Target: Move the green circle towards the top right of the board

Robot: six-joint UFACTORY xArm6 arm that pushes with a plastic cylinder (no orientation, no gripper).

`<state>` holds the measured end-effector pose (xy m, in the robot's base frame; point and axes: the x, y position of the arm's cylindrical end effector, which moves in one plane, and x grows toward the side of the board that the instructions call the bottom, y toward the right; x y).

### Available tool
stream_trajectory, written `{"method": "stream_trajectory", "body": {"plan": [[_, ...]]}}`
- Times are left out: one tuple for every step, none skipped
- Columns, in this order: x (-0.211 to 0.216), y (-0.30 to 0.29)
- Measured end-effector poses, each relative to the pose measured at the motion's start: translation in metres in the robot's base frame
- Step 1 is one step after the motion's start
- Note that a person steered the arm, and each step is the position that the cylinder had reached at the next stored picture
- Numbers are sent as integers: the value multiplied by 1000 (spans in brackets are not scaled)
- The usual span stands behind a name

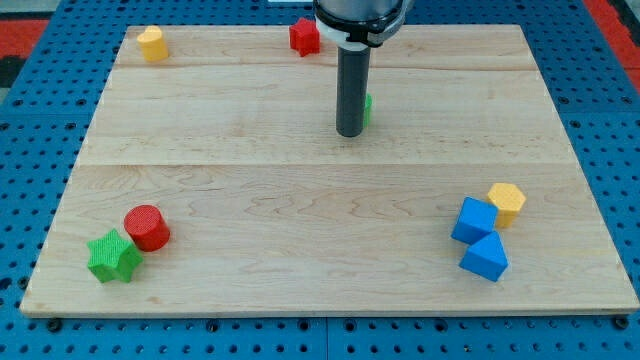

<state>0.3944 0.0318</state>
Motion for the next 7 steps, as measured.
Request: {"method": "stream_trajectory", "body": {"plan": [[15, -17], [35, -40], [35, -46], [0, -32], [10, -31], [1, -42], [-41, 52]]}}
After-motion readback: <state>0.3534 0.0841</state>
